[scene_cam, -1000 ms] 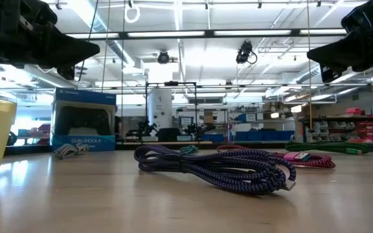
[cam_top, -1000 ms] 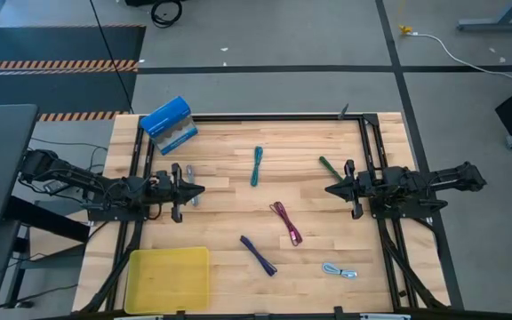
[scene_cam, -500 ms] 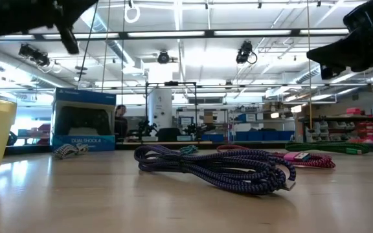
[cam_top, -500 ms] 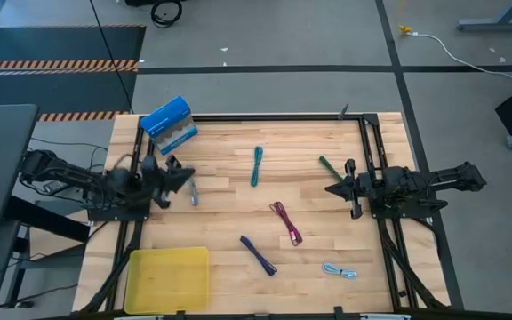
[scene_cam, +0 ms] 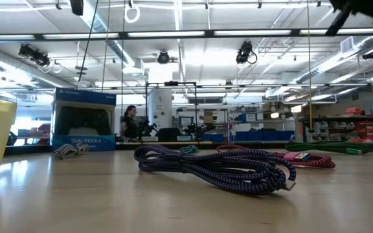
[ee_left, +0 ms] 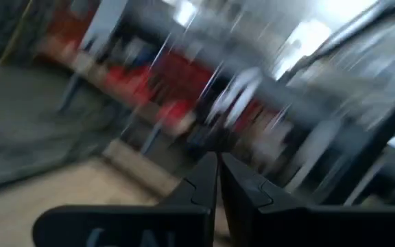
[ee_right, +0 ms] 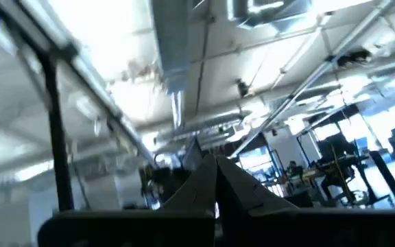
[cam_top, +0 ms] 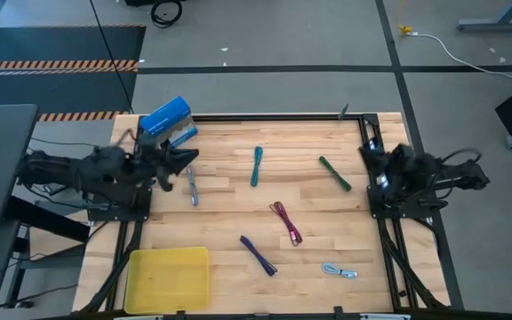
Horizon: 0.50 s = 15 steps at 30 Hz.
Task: Pick and place USB-C Cables
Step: Put the green charger cable into the yellow bin
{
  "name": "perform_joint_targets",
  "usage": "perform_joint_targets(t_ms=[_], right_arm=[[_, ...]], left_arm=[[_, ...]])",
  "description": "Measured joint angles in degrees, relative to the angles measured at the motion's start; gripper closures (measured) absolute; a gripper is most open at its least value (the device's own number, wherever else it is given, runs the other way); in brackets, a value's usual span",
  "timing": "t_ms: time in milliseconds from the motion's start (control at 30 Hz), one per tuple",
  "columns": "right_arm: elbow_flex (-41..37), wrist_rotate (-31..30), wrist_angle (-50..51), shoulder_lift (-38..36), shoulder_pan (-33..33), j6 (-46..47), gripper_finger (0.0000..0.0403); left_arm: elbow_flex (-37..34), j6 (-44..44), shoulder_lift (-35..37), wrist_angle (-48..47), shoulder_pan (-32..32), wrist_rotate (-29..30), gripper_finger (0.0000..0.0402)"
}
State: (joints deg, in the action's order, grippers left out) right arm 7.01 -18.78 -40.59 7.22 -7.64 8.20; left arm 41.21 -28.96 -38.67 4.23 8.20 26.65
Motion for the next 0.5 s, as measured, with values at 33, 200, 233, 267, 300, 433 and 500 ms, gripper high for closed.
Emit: perform_joint_targets(t_ms=[33, 200, 233, 267, 300, 433, 500], right_arm=[[2.07, -1.42, 0.47, 1.38, 0.0, 1.37, 0.0394], [15.15, -8.53, 1.67, 12.29, 0.0, 2.25, 0.0394], [18.17, -10.62, 1.63, 14.83, 0.03, 2.38, 0.0394], [21.19, -12.67, 1.56, 17.51, 0.34, 2.0, 0.0394], [24.47, -14.8, 1.44, 20.66, 0.74, 1.33, 0.0394], [37.01, -17.95, 2.97, 31.63, 3.46, -3.65, 0.0394], [43.5, -17.82, 7.09, 36.82, 5.31, -3.26, 0.0394]], left_arm=[[3.5, -0.89, -1.31, -7.04, -0.57, -0.01, 0.0377], [17.77, -1.63, -7.82, -21.63, -2.81, 0.14, 0.0377], [20.02, -1.64, -8.89, -21.33, -3.12, 0.13, 0.0377], [22.18, -1.84, -9.93, -21.26, -3.37, 0.13, 0.0377], [24.16, -1.9, -10.94, -21.16, -3.61, 0.15, 0.0377], [31.18, -2.09, -13.99, -20.95, -4.73, 1.46, 0.0377], [33.43, -1.67, -15.06, -20.09, -5.18, 1.69, 0.0377]])
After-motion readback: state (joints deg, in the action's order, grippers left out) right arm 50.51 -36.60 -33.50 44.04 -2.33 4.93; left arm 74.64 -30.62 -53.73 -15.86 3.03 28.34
